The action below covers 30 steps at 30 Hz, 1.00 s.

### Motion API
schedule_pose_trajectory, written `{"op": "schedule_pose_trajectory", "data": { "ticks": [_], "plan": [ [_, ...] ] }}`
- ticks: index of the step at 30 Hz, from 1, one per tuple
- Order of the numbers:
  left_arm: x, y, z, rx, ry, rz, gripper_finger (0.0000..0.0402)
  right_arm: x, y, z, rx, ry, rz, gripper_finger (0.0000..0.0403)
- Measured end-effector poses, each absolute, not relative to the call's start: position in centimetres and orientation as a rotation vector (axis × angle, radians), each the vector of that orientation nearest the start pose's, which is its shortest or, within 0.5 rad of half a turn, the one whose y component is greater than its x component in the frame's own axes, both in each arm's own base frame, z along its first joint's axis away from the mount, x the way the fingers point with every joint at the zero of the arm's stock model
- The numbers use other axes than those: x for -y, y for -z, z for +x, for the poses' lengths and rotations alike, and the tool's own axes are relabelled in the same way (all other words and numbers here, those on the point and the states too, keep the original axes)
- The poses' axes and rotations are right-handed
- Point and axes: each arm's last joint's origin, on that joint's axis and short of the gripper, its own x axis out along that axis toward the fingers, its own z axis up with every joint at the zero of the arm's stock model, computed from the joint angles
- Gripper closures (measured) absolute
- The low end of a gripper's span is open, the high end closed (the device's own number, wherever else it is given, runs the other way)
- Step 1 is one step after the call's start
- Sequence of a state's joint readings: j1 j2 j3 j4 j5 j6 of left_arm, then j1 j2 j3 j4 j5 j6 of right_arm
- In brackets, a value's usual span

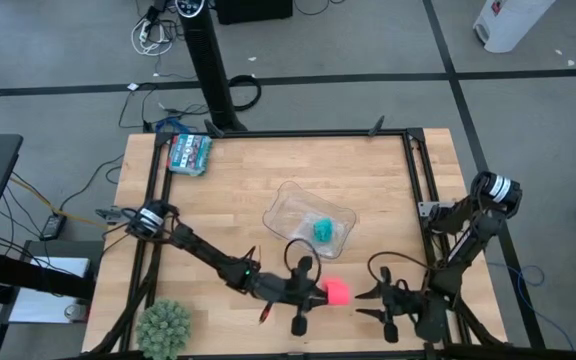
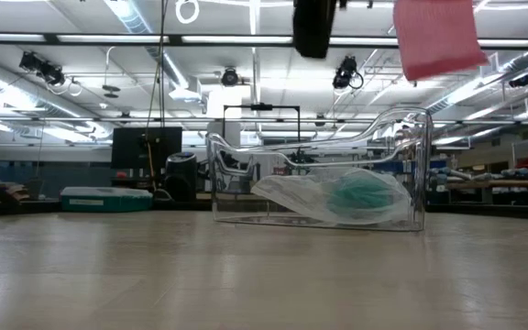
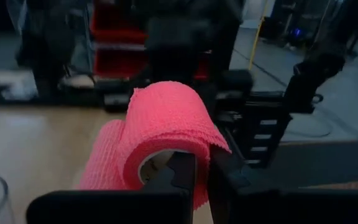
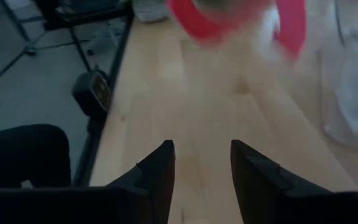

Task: Roll bandage
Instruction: Roll the pink bandage

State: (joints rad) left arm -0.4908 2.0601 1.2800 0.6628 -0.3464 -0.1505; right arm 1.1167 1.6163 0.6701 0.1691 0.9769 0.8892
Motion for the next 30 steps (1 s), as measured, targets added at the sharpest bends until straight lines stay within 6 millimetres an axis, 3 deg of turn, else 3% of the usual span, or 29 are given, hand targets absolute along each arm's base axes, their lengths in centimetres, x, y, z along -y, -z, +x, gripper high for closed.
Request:
{"op": "schedule_pose_trajectory", "data": {
  "ticks": [5, 12, 19, 30],
  "plan": [
    [21.5, -19.7, 40.0, -0.109, 0.125, -0.011, 0.0373, -24.6, -12.7, 14.4, -0.376, 0.125, 0.217, 0.0259],
    [21.5, -19.8, 40.0, -0.105, 0.133, -0.044, 0.0373, -24.3, -11.3, 17.0, -0.358, 0.156, 0.230, 0.0261],
    [21.1, -19.7, 40.2, -0.111, 0.118, -0.094, 0.0373, -24.9, -12.2, 18.3, -0.280, 0.097, 0.161, 0.0268],
    [20.7, -19.7, 40.4, -0.121, 0.100, -0.250, 0.0373, -25.5, -13.5, 17.6, -0.189, 0.116, 0.005, 0.0270]
  ]
}}
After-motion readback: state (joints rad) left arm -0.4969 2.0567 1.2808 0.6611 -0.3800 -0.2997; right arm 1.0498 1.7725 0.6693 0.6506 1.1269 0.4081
